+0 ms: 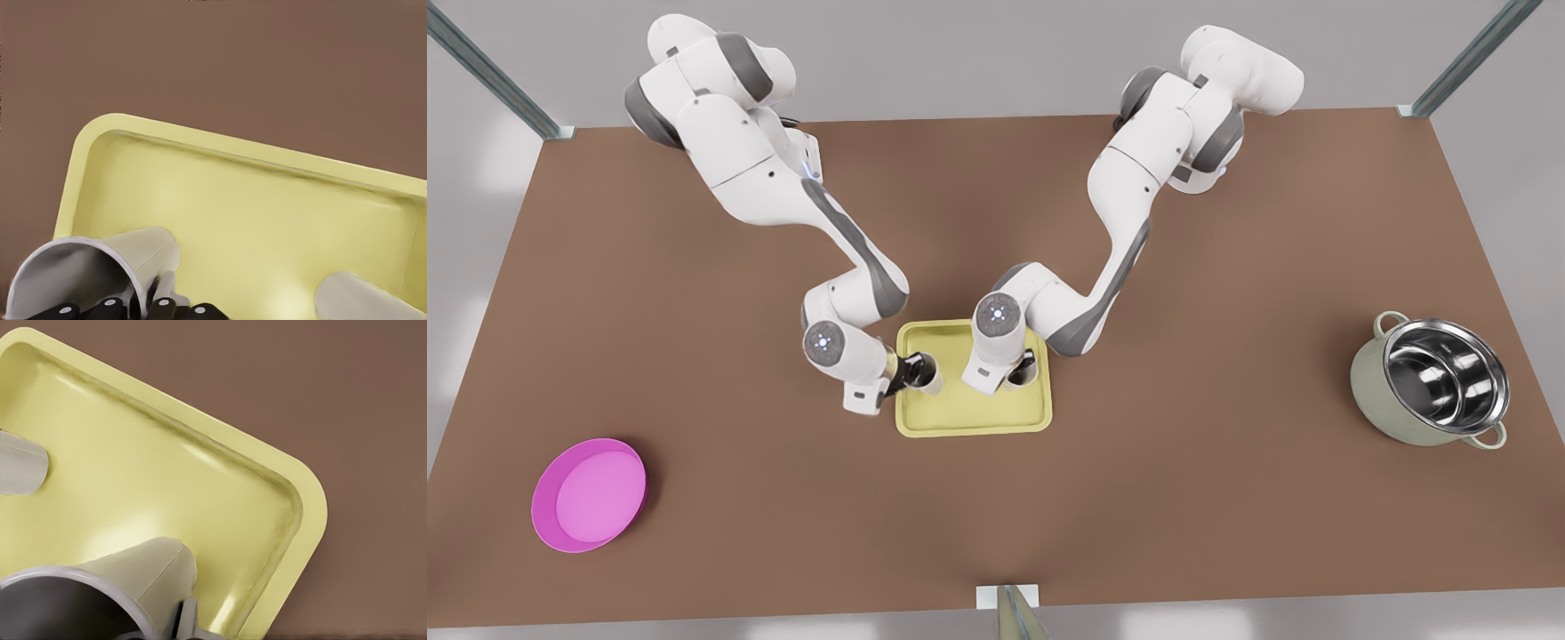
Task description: Use both arms to respectively pick up the white IKEA cups from the middle-left and middle-right positions, then place the white IKEA cups onto the middle-middle tray, ensuring that the cups remain upright and do not tip over
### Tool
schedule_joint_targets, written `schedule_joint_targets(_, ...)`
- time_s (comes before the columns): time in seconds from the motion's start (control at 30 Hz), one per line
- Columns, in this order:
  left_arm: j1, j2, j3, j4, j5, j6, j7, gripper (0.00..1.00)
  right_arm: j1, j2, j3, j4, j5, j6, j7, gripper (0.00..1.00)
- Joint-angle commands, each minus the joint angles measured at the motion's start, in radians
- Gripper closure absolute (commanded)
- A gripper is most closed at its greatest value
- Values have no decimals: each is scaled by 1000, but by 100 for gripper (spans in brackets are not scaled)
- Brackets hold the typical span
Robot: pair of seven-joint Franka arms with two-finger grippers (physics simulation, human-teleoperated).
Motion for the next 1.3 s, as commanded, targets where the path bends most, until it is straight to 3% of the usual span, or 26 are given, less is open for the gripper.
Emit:
schedule_joint_targets(0.0,0,-3,1,0,1,19,-436,38,8,-6,0,-14,-4,-6,40,79)
schedule_joint_targets(0.03,0,-3,1,-1,3,19,-433,15,22,-4,0,-19,-4,-6,40,79)
schedule_joint_targets(0.13,0,-1,1,-1,4,19,-436,0,44,5,0,-19,-5,-5,38,79)
schedule_joint_targets(0.37,3,-32,1,0,-2,-36,-448,0,42,17,0,-14,-8,-3,37,79)
schedule_joint_targets(0.4,3,-53,0,0,-11,-70,-448,0,42,17,0,-15,-8,-5,37,75)
schedule_joint_targets(0.43,9,-104,1,0,-12,-153,-445,0,39,19,-2,-15,-8,-3,37,29)
schedule_joint_targets(0.47,15,-167,4,3,-12,-262,-444,0,42,19,-2,-14,-8,-3,37,0)
schedule_joint_targets(0.53,147,-355,4,10,-77,-519,-277,0,42,19,-2,-12,-8,-3,37,0)
schedule_joint_targets(0.57,325,-457,4,10,-95,-700,165,0,42,19,-2,-9,-10,-3,35,0)
schedule_joint_targets(0.6,443,-484,1,10,-88,-754,444,0,42,17,-2,-8,-10,-3,35,0)
schedule_joint_targets(0.67,613,-497,-2,5,-15,-754,781,0,39,17,-2,-8,-10,-3,34,0)
schedule_joint_targets(0.73,650,-783,12,-318,4,-589,1072,0,42,7,-3,-9,-10,-5,35,0)
schedule_joint_targets(0.87,647,-736,7,-294,-49,-639,1067,0,31,-48,-2,-26,-10,-55,34,0)
schedule_joint_targets(0.97,652,-736,7,-293,-55,-638,1066,0,27,-169,-14,-25,-10,-242,40,0)
schedule_joint_targets(1.03,653,-734,7,-294,-57,-638,1066,0,17,-249,-103,18,-16,-455,40,0)
schedule_joint_targets(1.07,656,-733,7,-296,-57,-639,1066,0,16,-213,-199,109,-34,-564,37,0)
schedule_joint_targets(1.17,656,-730,7,-296,-57,-641,1066,0,16,-144,-397,208,-248,-577,40,0)
schedule_joint_targets(1.27,658,-727,7,-296,-57,-638,1066,0,-35,-295,-403,296,-258,-767,201,0)
